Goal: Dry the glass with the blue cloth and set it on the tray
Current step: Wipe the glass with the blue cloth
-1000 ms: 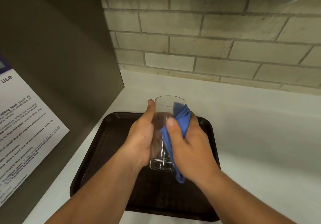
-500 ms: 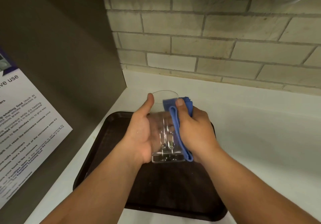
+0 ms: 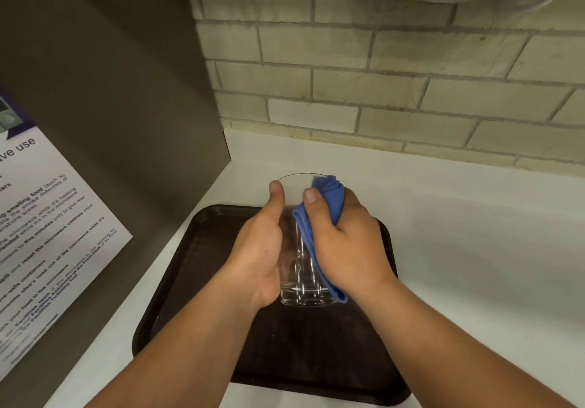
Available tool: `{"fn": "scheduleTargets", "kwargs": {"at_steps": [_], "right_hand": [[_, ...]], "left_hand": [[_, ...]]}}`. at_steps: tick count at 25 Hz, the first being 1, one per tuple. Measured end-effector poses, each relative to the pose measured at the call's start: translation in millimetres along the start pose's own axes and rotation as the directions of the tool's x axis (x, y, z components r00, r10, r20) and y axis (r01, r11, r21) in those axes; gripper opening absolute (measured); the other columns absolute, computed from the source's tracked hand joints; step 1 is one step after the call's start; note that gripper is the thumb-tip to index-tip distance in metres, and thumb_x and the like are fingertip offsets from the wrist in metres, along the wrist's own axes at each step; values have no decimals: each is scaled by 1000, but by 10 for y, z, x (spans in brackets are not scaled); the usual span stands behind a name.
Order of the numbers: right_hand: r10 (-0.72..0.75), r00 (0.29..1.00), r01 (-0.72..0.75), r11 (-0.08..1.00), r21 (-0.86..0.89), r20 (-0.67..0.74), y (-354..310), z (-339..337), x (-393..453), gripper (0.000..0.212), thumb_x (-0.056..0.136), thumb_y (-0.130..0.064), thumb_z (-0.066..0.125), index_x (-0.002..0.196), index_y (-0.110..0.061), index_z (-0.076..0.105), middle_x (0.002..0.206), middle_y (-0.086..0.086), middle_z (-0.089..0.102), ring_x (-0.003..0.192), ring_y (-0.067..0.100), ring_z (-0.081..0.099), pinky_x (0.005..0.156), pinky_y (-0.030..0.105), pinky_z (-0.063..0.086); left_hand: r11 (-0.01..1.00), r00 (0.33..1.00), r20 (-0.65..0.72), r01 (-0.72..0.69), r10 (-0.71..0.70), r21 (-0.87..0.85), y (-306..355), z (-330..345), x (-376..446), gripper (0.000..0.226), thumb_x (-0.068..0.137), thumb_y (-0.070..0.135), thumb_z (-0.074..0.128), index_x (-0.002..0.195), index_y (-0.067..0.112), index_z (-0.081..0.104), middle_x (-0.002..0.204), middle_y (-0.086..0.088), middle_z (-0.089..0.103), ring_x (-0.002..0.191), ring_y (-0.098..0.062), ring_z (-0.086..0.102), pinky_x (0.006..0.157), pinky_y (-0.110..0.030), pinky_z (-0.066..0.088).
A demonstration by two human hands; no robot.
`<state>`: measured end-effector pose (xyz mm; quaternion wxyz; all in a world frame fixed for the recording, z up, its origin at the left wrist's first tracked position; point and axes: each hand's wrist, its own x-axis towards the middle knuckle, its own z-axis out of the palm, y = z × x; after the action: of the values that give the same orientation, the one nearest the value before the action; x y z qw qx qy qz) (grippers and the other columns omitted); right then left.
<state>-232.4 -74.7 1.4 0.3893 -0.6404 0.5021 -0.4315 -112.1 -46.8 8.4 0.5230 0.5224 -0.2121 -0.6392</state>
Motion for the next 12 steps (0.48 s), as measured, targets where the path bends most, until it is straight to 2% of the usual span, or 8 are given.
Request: {"fn": "scheduleTargets", "kwargs": {"at_steps": [2, 5, 6, 8, 9, 10, 12], "right_hand": [[10, 1000, -9, 998, 56, -5, -15, 24, 20, 46, 91, -66, 45, 78, -24, 59, 60, -11, 66, 59, -5, 63, 50, 5, 41], [205, 978, -207, 964, 167, 29, -43, -31, 101, 56, 97, -62, 41, 67, -19, 58, 43, -10, 58, 42, 5, 58, 40, 11, 42], [307, 947, -321, 917, 239, 93, -24, -67, 94, 56, 98, -59, 43, 69, -15, 62, 45, -5, 62, 43, 9, 62, 41, 17, 48], [406, 871, -478, 829, 290, 276, 30, -115, -80, 55, 99, -57, 45, 81, -12, 71, 65, 8, 77, 59, 18, 74, 59, 32, 62], [387, 865, -470, 849, 242, 320, 66, -91, -214, 54, 98, -59, 43, 88, -16, 73, 76, 9, 80, 69, 18, 77, 71, 36, 63], [305, 898, -362, 922, 139, 316, 87, -53, -342, 52, 95, -63, 40, 94, -22, 72, 83, 5, 80, 75, 14, 77, 76, 32, 62], [15, 980, -11, 1000, -18, 199, 93, -5, -450, 49, 89, -67, 38, 105, -28, 63, 89, -5, 73, 81, 8, 72, 74, 17, 56]], "left_hand": [[999, 999, 41, -15, 16, -30, -7, 7, -37, 77, 82, 75, 58, 122, 12, 79, 121, -21, 80, 110, -36, 78, 93, -50, 63], [998, 999, 34, -5, 7, -70, -10, 19, -52, 77, 89, 74, 58, 123, 8, 78, 124, -24, 79, 108, -39, 78, 86, -51, 67], [993, 1000, 24, 20, -18, -115, -3, 10, -23, 82, 90, 75, 57, 126, 4, 75, 122, -24, 79, 105, -40, 79, 83, -52, 67], [980, 998, -40, 39, -48, -195, 18, -11, 58, 88, 89, 76, 56, 129, -2, 67, 107, -21, 80, 89, -37, 80, 73, -49, 68], [984, 996, -82, 26, -42, -178, 23, -35, 106, 86, 90, 75, 56, 126, -2, 67, 97, -17, 78, 79, -33, 79, 67, -44, 67], [995, 991, -135, 6, -20, -100, 17, -61, 147, 81, 93, 74, 54, 122, 0, 70, 91, -13, 78, 74, -29, 78, 65, -40, 65], [996, 975, -220, -14, 32, 85, -32, -88, 162, 69, 97, 71, 50, 117, 9, 76, 92, -12, 85, 79, -29, 82, 72, -40, 64]]}}
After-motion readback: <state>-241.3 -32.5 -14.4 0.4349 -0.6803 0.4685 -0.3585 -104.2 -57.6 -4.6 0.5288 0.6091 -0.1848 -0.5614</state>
